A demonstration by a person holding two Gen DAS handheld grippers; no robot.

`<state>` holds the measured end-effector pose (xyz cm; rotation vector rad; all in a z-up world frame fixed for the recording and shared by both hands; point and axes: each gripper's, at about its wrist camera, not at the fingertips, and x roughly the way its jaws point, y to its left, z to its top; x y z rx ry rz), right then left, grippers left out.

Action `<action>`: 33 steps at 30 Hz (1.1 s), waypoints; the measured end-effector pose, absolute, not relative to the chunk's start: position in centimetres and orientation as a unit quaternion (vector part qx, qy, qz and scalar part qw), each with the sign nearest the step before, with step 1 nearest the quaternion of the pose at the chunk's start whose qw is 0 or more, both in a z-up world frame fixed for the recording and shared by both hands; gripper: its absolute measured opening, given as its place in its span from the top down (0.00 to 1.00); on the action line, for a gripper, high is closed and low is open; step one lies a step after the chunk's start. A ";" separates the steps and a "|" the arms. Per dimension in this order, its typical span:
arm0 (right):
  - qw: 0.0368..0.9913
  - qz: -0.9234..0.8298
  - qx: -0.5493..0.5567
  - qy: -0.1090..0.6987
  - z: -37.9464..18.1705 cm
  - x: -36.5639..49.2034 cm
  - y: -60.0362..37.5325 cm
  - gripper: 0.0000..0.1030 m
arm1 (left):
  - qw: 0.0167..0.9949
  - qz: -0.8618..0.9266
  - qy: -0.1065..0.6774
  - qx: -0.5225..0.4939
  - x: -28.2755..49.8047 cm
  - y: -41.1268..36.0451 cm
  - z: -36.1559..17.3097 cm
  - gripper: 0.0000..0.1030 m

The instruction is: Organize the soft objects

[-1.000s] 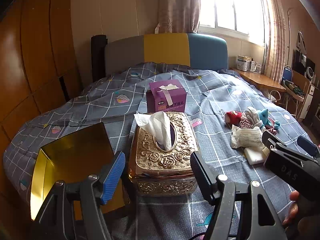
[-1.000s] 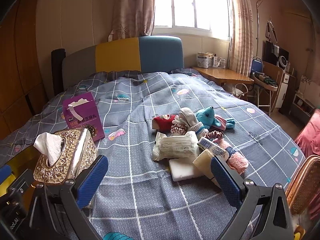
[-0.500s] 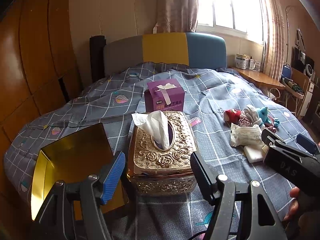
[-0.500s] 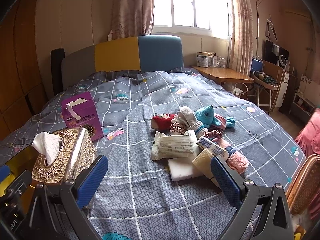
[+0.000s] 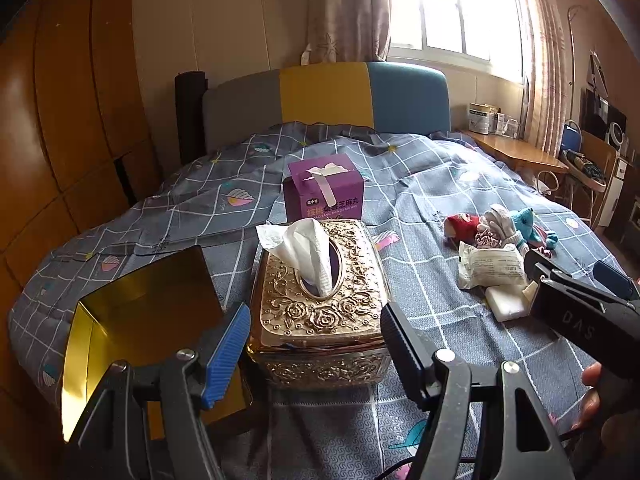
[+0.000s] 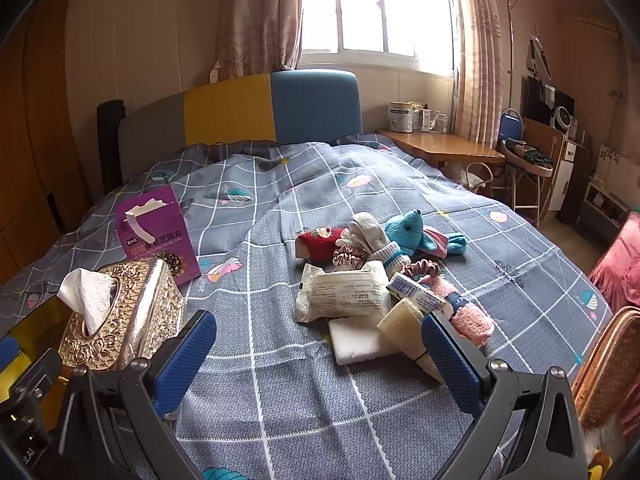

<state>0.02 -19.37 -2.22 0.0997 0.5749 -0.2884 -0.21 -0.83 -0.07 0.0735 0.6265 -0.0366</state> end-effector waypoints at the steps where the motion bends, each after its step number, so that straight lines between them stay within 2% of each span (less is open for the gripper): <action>1: 0.947 -0.142 0.049 0.283 -2.3 0.1 -19.5 0.00 | 0.949 -0.018 0.311 0.040 -0.2 -0.9 -0.1 0.33; 7: 0.946 -0.141 0.060 0.287 -1.9 0.8 -21.3 0.00 | 0.945 -0.081 0.313 0.047 -0.1 -1.5 0.3 0.33; 12: 0.932 -0.159 0.101 0.311 -1.7 2.8 -26.4 0.00 | 0.936 -0.157 0.311 0.055 0.5 -3.4 0.6 0.33; 20: 0.898 -0.245 0.174 0.320 -2.8 5.2 -37.2 0.00 | 0.887 -0.253 0.380 0.072 3.8 -9.0 0.6 0.33; 28: 0.870 -0.233 0.292 0.321 -5.3 4.6 -41.7 0.00 | 0.833 -0.285 0.460 0.118 9.2 -15.2 -3.8 0.33; 33: 0.859 -0.203 0.320 0.345 -6.5 5.1 -41.7 0.00 | 0.831 -0.257 0.469 0.151 12.1 -17.4 -5.5 0.33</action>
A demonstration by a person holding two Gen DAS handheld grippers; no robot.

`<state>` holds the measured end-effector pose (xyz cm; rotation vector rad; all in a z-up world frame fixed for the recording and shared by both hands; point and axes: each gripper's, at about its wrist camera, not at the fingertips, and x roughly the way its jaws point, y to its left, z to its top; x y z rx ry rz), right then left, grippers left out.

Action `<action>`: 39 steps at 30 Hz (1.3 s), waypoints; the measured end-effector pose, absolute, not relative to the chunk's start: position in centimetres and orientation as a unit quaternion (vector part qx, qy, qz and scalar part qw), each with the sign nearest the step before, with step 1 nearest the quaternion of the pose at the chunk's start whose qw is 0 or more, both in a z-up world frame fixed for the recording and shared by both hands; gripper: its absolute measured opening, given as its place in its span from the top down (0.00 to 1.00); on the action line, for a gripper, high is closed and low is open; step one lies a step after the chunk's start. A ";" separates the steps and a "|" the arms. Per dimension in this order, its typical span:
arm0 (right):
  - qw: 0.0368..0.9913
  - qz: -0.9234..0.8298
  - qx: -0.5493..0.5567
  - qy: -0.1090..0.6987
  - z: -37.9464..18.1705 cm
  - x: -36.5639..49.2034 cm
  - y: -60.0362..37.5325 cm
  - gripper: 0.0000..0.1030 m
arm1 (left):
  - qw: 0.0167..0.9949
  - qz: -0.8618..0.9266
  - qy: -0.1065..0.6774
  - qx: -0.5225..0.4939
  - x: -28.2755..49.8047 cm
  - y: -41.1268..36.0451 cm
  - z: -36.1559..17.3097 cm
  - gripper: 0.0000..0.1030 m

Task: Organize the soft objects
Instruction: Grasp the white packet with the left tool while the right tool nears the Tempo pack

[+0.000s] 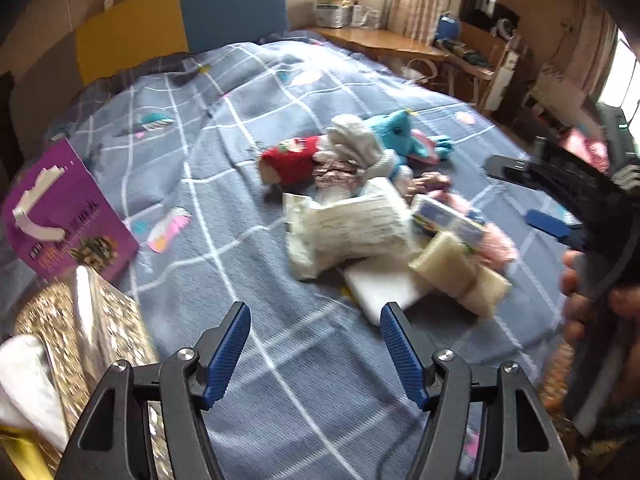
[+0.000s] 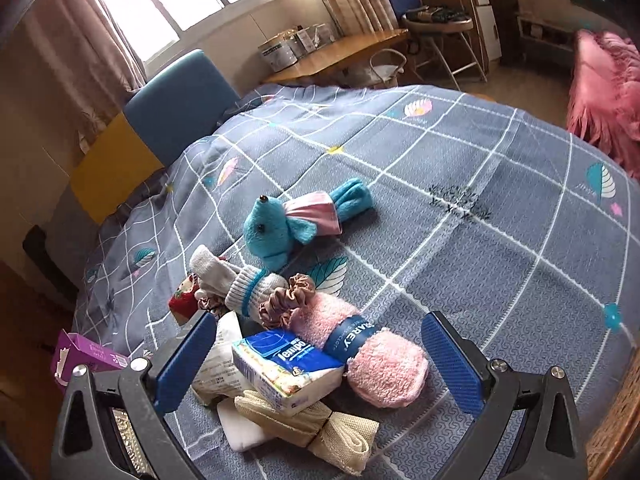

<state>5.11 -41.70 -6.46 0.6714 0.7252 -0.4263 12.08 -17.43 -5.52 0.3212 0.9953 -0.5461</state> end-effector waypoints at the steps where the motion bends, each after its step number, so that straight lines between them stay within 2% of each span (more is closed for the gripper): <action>1: 0.858 -0.191 0.320 0.354 -6.7 5.4 -41.4 0.00 | 0.831 -0.254 0.463 0.177 12.3 -18.0 -5.7 0.33; 9: 0.851 -0.154 0.348 0.362 -7.5 5.8 -41.2 0.01 | 0.786 -0.312 0.412 0.339 13.5 -23.8 -7.0 0.33; 10: 0.847 -0.152 0.362 0.359 -7.6 5.6 -41.5 0.01 | 0.776 -0.326 0.405 0.355 13.6 -24.5 -7.2 0.32; 12: 0.839 -0.147 0.386 0.354 -7.9 5.3 -42.2 0.01 | 0.751 -0.353 0.399 0.391 13.9 -25.9 -8.2 0.25; 15: 0.831 -0.143 0.405 0.353 -8.1 5.1 -42.7 0.01 | 0.720 -0.367 0.389 0.441 14.6 -27.2 -9.8 0.24; 25: 0.829 -0.125 0.411 0.358 -8.2 5.5 -42.7 0.01 | 0.698 -0.411 0.363 0.461 16.0 -29.3 -11.6 0.24; 26: 0.830 -0.126 0.409 0.357 -8.2 5.4 -42.7 0.01 | 0.700 -0.414 0.375 0.445 16.6 -29.3 -11.4 0.30; 27: 0.830 -0.126 0.408 0.357 -8.2 5.5 -42.7 0.01 | 0.697 -0.423 0.396 0.421 17.2 -29.2 -11.4 0.47; 33: 0.830 -0.130 0.404 0.362 -8.3 5.7 -42.7 0.04 | 0.706 -0.421 0.422 0.382 17.7 -27.6 -11.2 0.57; 36: 0.831 -0.124 0.395 0.372 -8.5 6.1 -42.3 0.10 | 0.713 -0.406 0.437 0.368 17.6 -26.7 -10.8 0.59; 39: 0.829 -0.117 0.387 0.386 -8.9 6.5 -41.9 0.11 | 0.728 -0.382 0.456 0.342 17.7 -25.2 -10.1 0.59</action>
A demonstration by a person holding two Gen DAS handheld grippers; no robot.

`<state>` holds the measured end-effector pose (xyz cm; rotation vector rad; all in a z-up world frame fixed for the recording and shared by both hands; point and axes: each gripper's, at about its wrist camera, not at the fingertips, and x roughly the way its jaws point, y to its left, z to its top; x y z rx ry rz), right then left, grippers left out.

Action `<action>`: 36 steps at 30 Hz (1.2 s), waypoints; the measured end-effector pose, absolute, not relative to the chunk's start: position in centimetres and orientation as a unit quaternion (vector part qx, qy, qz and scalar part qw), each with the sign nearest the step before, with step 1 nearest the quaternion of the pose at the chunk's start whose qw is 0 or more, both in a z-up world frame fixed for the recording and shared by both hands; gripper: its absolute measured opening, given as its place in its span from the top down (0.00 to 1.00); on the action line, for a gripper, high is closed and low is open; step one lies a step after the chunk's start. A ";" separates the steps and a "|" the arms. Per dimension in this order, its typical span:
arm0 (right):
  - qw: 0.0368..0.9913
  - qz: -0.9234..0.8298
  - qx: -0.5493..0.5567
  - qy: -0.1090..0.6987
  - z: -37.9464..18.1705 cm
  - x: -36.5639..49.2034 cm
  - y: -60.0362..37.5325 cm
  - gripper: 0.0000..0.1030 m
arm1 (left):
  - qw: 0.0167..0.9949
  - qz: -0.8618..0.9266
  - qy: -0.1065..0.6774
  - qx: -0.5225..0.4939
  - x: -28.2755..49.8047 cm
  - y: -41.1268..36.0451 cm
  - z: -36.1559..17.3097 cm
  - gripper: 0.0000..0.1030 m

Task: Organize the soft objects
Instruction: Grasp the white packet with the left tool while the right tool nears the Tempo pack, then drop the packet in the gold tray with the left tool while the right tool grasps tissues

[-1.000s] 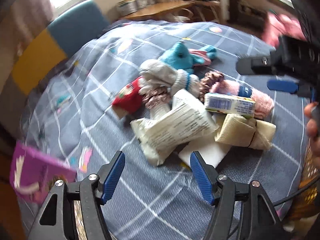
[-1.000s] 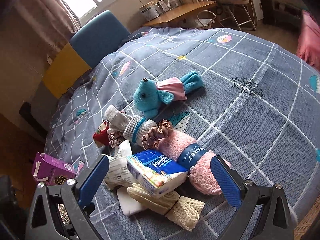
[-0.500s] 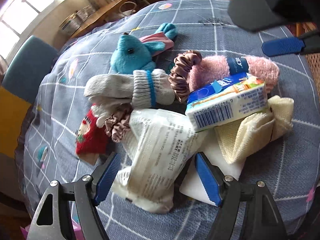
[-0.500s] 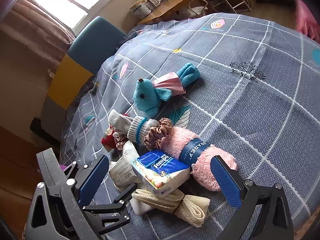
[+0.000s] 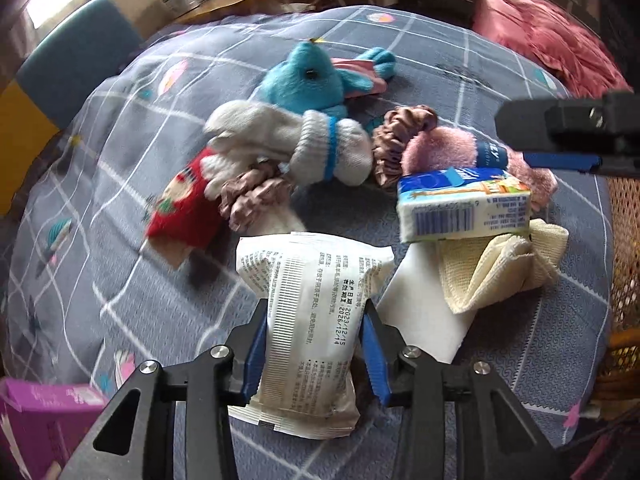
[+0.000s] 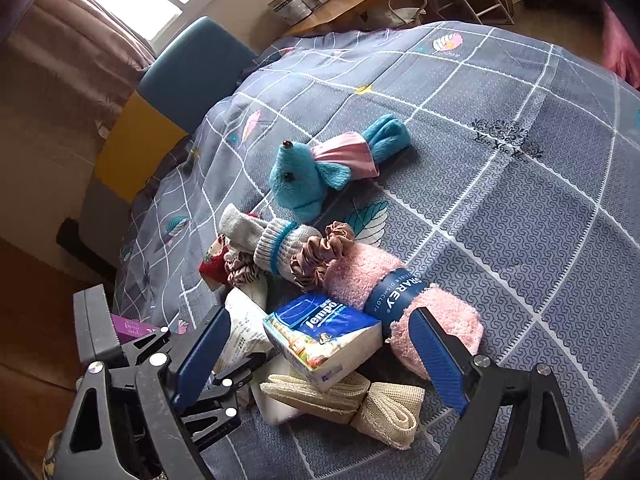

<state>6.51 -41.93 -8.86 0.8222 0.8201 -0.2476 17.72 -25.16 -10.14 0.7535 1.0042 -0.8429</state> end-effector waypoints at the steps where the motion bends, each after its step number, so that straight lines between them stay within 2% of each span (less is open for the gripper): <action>1: 0.827 -0.115 0.387 0.391 -9.0 6.6 -41.9 0.12 | 0.733 -0.377 0.461 0.330 17.5 -24.8 -10.1 0.59; 3: 0.824 -0.116 0.385 0.399 -9.4 6.6 -41.8 0.16 | 0.743 -0.365 0.469 0.307 17.4 -23.8 -9.8 0.59; 6: 0.826 -0.117 0.363 0.415 -9.5 7.0 -41.1 0.16 | 0.756 -0.352 0.480 0.271 17.5 -22.3 -9.0 0.59; 16: 0.839 -0.114 0.133 0.515 -10.6 11.9 -37.1 0.15 | 0.800 -0.341 0.454 0.192 18.0 -19.2 -3.0 0.59; 17: 0.841 -0.116 0.119 0.515 -10.7 12.1 -36.8 0.16 | 0.807 -0.339 0.449 0.179 18.5 -18.7 -2.1 0.59; 18: 0.843 -0.113 0.109 0.514 -10.8 12.2 -36.6 0.23 | 0.816 -0.333 0.443 0.163 19.1 -18.0 -0.9 0.59; 20: 0.845 -0.106 0.100 0.515 -10.9 12.2 -36.2 0.31 | 0.834 -0.315 0.434 0.131 20.4 -16.2 1.0 0.59; 27: 0.852 -0.101 0.079 0.507 -10.8 12.2 -35.7 0.43 | 0.900 -0.181 0.397 0.022 23.4 -3.7 5.8 0.59; 30: 0.855 -0.097 0.069 0.505 -10.8 12.4 -35.2 0.48 | 0.912 -0.097 0.398 -0.015 22.8 3.4 4.9 0.59; 36: 0.858 -0.096 0.071 0.500 -10.7 12.5 -35.1 0.55 | 0.902 0.031 0.422 -0.092 19.0 15.5 -0.2 0.59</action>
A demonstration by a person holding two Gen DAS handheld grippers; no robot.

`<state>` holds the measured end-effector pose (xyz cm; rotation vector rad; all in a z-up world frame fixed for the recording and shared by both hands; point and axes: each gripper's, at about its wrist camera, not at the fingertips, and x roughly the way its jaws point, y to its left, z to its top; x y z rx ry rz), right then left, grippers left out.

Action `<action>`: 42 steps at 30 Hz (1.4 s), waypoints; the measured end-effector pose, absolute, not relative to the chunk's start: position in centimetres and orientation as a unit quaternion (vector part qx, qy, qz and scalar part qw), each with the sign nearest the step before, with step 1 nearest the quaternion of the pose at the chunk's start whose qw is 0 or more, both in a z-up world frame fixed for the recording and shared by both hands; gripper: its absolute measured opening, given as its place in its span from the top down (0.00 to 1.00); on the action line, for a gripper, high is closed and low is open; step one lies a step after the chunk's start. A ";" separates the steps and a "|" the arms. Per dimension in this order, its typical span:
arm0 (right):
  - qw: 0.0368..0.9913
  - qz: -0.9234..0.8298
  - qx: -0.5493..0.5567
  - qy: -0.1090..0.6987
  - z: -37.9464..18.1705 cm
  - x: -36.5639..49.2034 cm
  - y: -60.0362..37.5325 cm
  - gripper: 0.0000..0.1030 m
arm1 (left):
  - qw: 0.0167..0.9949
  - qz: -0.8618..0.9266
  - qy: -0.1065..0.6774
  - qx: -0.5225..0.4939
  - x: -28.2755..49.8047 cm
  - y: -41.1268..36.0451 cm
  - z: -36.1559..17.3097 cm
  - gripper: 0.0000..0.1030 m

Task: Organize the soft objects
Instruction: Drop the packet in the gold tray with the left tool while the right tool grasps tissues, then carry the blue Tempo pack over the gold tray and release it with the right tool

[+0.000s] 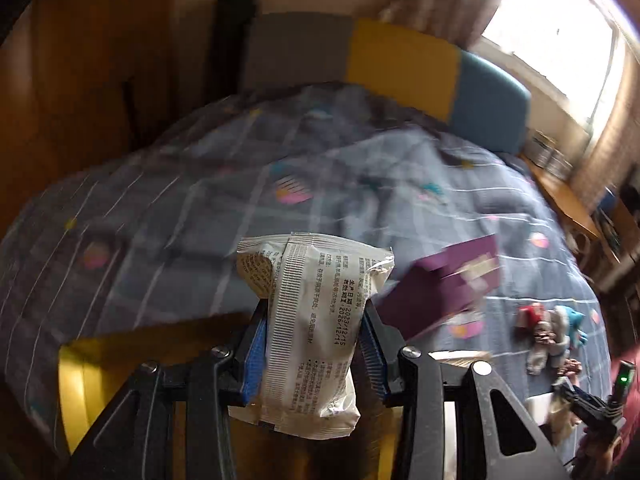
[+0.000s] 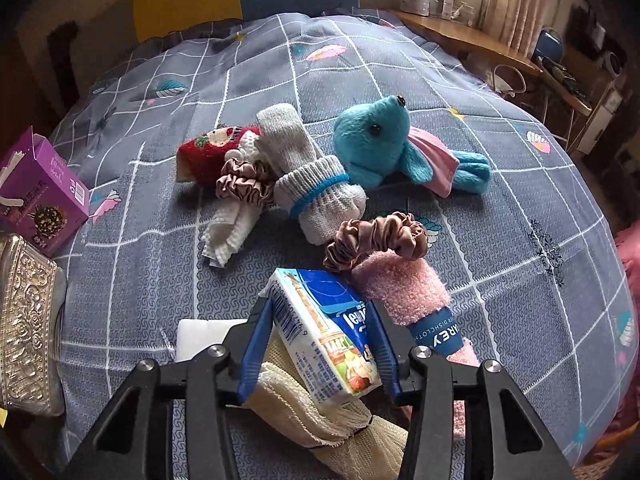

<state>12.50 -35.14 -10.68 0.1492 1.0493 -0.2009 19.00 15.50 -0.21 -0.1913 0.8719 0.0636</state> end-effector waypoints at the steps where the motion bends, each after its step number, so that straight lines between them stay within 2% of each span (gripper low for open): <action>1: 0.858 -0.095 0.071 0.499 -10.7 12.5 -35.1 0.55 | 0.898 0.041 0.427 -0.103 18.2 16.9 -1.2 0.59; 9: 0.860 -0.084 0.118 0.490 -10.4 12.3 -35.9 0.62 | 0.861 0.059 0.485 -0.145 13.3 20.7 -9.1 0.52; 12: 0.859 -0.072 0.165 0.479 -10.0 12.0 -36.8 0.63 | 0.861 0.051 0.483 -0.151 11.7 20.6 -10.2 0.43; 16: 0.858 -0.053 0.222 0.461 -9.3 11.6 -37.4 0.64 | 0.874 0.047 0.461 -0.145 9.8 19.9 -9.7 0.43; 28: 0.863 -0.028 0.262 0.431 -6.3 12.8 -36.1 0.66 | 0.903 0.014 0.414 -0.110 5.9 16.5 -6.5 0.43; 42: 0.889 0.058 0.205 0.405 1.4 21.1 -25.2 0.66 | 0.909 0.008 0.408 -0.087 3.4 15.9 -6.2 0.43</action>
